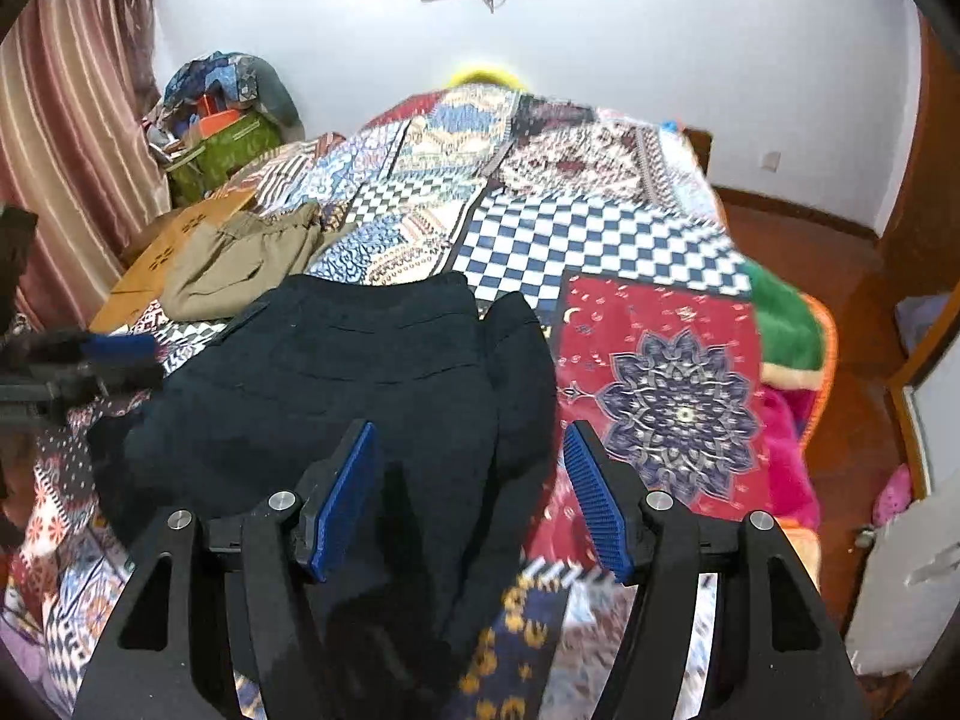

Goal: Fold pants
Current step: 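Press and straighten the folded trousers with the left tool while the right tool smooths them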

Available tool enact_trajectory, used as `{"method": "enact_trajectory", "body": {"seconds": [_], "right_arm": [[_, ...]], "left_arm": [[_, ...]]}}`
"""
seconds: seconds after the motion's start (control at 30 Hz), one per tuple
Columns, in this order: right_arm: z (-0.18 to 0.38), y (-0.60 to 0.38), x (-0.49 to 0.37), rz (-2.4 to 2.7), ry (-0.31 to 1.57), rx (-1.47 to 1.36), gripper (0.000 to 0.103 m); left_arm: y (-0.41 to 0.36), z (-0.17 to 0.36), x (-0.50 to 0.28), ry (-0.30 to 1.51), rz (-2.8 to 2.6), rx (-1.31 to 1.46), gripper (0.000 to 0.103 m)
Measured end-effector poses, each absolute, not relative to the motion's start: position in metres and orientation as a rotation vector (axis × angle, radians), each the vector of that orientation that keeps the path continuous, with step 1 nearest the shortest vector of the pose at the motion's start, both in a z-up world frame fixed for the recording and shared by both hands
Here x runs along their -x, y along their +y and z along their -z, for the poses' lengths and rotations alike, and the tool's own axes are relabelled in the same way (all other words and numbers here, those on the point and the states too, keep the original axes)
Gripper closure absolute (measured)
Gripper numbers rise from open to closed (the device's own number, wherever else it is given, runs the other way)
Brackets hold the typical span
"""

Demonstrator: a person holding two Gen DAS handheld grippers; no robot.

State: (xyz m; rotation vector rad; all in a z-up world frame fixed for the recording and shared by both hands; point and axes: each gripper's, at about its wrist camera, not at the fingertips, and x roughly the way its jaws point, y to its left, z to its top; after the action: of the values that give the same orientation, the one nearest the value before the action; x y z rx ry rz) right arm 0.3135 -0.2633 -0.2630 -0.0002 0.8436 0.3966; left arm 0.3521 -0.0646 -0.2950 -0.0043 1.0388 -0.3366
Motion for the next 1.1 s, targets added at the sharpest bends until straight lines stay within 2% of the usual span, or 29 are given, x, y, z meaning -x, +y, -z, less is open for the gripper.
{"method": "enact_trajectory", "body": {"seconds": [0.1,0.13,0.27,0.57,0.7,0.97,1.1], "right_arm": [[0.288,-0.262,-0.325,-0.399,0.912,0.007,0.043],[0.297,-0.262,-0.326,-0.404,0.935,0.008,0.043],[0.315,-0.270,-0.325,-0.427,0.969,-0.035,0.043],[0.266,-0.276,-0.311,-0.474,0.856,-0.062,0.046],[0.261,-0.264,-0.324,-0.514,0.843,-0.070,0.058],[0.296,-0.246,-0.362,-0.507,0.951,-0.071,0.071],[0.294,-0.251,-0.361,-0.519,0.937,-0.116,0.088]], "left_arm": [[-0.070,0.316,-0.360,1.064,0.314,-0.047,0.038],[-0.068,0.324,-0.363,1.067,0.301,-0.059,0.031],[-0.057,0.339,-0.374,1.081,0.285,-0.040,0.021],[-0.048,0.304,-0.360,0.998,0.233,-0.024,0.024],[-0.040,0.291,-0.349,0.978,0.248,0.033,0.024],[-0.036,0.300,-0.329,1.004,0.258,0.037,0.024],[-0.033,0.315,-0.328,1.036,0.262,0.070,0.023]]}}
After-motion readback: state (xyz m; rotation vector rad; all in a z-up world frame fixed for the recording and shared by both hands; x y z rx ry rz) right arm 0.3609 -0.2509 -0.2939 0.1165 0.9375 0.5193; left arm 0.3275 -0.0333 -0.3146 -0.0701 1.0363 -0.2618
